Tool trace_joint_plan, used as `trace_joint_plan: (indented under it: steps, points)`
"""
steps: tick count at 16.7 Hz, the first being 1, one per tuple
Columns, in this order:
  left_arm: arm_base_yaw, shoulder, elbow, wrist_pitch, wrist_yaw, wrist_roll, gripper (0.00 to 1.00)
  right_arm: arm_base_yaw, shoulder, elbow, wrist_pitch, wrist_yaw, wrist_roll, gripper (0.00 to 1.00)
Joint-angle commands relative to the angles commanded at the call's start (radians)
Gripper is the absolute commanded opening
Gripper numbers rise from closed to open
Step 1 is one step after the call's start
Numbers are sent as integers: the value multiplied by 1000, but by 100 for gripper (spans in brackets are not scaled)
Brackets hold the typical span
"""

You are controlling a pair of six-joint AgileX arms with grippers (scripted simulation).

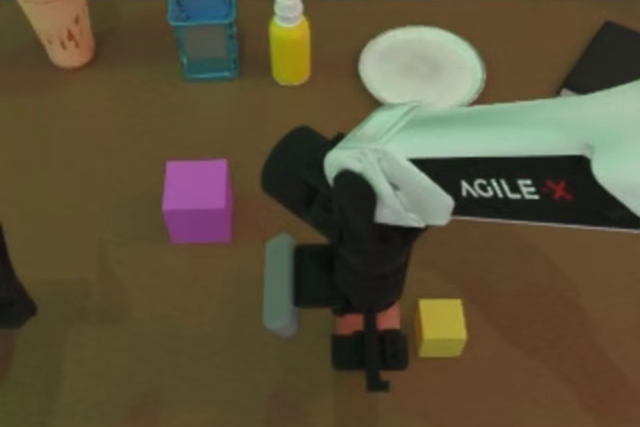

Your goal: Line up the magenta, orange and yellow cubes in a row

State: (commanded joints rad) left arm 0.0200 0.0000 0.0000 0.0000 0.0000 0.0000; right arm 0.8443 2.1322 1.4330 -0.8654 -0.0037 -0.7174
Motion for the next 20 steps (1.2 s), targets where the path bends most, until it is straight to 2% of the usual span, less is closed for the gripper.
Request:
trace_joint_plan:
  steps: [4, 5, 14, 20]
  points:
    - [0, 0, 0, 0, 0, 0, 100, 0, 0, 0, 0, 0, 0, 98]
    - [0, 0, 0, 0, 0, 0, 100, 0, 0, 0, 0, 0, 0, 100]
    - [0, 0, 0, 0, 0, 0, 100, -2, -2, 3, -4, 0, 0, 100]
    - [0, 0, 0, 0, 0, 0, 100, 4, -64, 114, -182, 0, -3, 100]
